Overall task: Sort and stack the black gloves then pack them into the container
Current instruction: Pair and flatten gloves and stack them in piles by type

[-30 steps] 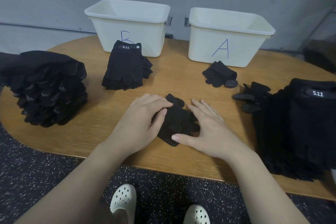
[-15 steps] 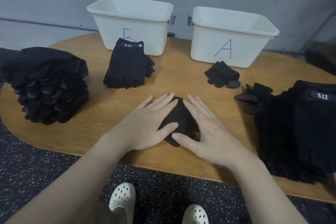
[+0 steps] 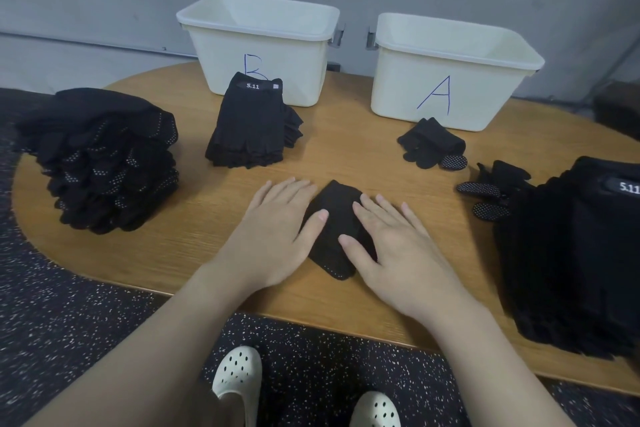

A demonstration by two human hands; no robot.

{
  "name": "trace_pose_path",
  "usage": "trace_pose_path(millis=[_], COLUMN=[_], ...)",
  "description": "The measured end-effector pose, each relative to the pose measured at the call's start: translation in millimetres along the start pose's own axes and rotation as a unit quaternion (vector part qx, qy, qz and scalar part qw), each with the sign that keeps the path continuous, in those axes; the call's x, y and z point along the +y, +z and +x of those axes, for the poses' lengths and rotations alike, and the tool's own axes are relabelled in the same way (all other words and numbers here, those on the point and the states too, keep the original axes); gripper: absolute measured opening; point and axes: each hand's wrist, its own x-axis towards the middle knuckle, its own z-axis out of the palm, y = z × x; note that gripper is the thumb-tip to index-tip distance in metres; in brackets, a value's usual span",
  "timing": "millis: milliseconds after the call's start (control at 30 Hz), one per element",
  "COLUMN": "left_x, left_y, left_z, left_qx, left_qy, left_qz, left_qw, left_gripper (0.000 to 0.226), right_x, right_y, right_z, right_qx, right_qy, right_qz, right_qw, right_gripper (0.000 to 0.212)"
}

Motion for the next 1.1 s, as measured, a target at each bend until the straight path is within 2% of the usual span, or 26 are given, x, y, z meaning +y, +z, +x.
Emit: trace_pose_path(millis=[100, 233, 300, 367, 467, 600, 700, 767, 833, 933, 1033, 1100], left_x=[-3.2, -4.6, -1.8, 2.1, 5.8, 5.0, 3.9, 4.6, 4.2, 2.6, -3.7, -11.3], left_y=[-5.5, -11.0, -15.3, -19.7, -23.1, -22.8, -18.5, -17.3, -21.0, -31.1, -37.9, -39.5], left_z=[-0.8, -2.4, -1.2, 2.5, 7.4, 4.0, -0.9, -3.8, -5.7, -5.6, -3.6, -3.2], left_qx=[0.039, 0.014, -0.002, -0.023, -0.049, -0.039, -0.008, 0.023, 0.035, 0.047, 0.092, 0.086], left_qy=[-0.03, -0.063, -0.076, -0.09, -0.102, -0.086, -0.065, -0.062, -0.081, -0.112, -0.158, -0.169], left_qz=[-0.024, -0.026, -0.027, -0.035, -0.047, -0.09, -0.12, -0.148, -0.236, -0.365, -0.506, -0.583], left_qw=[0.998, 0.998, 0.997, 0.995, 0.992, 0.991, 0.991, 0.987, 0.968, 0.923, 0.843, 0.79], left_gripper=[0.068, 0.048, 0.038, 0.029, 0.025, 0.022, 0.019, 0.015, 0.012, 0.01, 0.015, 0.03], right_x=[-1.2, 4.1, 6.7, 6.8, 1.9, -6.7, -5.0, -2.3, -1.0, -3.5, -8.4, -13.0], right_y=[-3.2, -5.8, -7.3, -8.0, -8.2, -7.1, -8.7, -12.5, -18.5, -25.0, -27.5, -27.7], right_z=[1.2, 4.1, 7.3, 13.2, 23.3, 33.9, 41.9, 45.9, 47.4, 46.6, 49.3, 53.5], right_qx=[0.059, 0.109, 0.121, 0.129, 0.087, 0.007, -0.03, -0.034, -0.034, -0.018, 0.019, 0.051], right_qy=[-0.009, -0.009, -0.006, -0.012, -0.05, -0.093, -0.069, -0.054, -0.035, -0.023, -0.025, -0.021], right_qz=[0.003, 0.023, 0.034, 0.048, 0.08, 0.112, 0.148, 0.17, 0.232, 0.315, 0.409, 0.478], right_qw=[0.998, 0.994, 0.992, 0.99, 0.992, 0.989, 0.986, 0.983, 0.971, 0.949, 0.912, 0.877], right_gripper=[0.057, 0.028, 0.029, 0.04, 0.053, 0.067, 0.053, 0.029, 0.011, 0.007, 0.006, 0.008])
